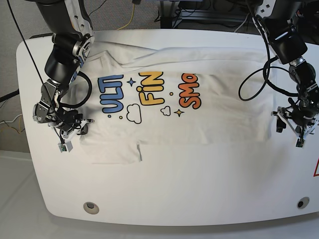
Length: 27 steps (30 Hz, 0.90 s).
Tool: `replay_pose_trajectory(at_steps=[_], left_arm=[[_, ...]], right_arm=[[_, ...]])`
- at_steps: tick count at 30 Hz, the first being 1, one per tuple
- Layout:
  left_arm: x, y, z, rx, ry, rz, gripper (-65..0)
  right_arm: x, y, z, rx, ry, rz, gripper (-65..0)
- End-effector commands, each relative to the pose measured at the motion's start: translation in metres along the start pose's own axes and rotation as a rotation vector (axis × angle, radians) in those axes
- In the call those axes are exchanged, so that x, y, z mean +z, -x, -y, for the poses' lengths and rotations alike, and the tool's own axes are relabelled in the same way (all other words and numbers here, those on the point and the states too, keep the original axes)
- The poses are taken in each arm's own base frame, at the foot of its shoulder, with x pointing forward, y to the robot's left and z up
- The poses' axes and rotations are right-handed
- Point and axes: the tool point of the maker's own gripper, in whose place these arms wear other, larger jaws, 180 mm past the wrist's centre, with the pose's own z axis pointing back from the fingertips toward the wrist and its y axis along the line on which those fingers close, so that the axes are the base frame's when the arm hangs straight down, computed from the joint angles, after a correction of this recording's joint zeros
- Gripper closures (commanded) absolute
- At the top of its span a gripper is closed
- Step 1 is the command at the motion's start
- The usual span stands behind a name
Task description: Fold the T-shirt properly
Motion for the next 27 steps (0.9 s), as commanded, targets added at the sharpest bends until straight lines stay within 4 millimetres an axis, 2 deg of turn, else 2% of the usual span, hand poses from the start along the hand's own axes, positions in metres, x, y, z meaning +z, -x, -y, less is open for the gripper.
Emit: replay_pose_trajectory(at_steps=[1, 8, 15, 22, 25, 27], left_arm=[[0.001, -0.018, -0.014, 0.038, -0.013, 0.053, -39.3], [-0.013, 0.002, -0.017, 0.208, 0.042, 0.041, -39.3], [-0.022, 0.013, -0.021, 0.259, 0.066, 0.005, -39.3], [-0.025, 0.018, -0.016, 0.271, 0.08, -0.01, -39.3], [-0.025, 0.02, -0.013, 0.273, 0.086, -0.027, -39.3], [-0.027, 0.014, -0.009, 0.283, 0.1, -0.019, -39.3]], right_arm=[[0.002, 0.015, 0.006, 0.027, 0.02, -0.086, -5.9], [0.002, 0.015, 0.006, 0.027, 0.02, -0.086, -5.9], [0.001, 0.015, 0.006, 0.029, 0.021, -0.088, -5.9], [-0.004, 0.015, -0.006, 0.1, 0.009, -0.119, -5.8], [-0.005, 0.023, -0.007, 0.109, 0.007, -0.135, -5.8], [-0.005, 0.024, -0.007, 0.109, 0.007, -0.135, -5.8]])
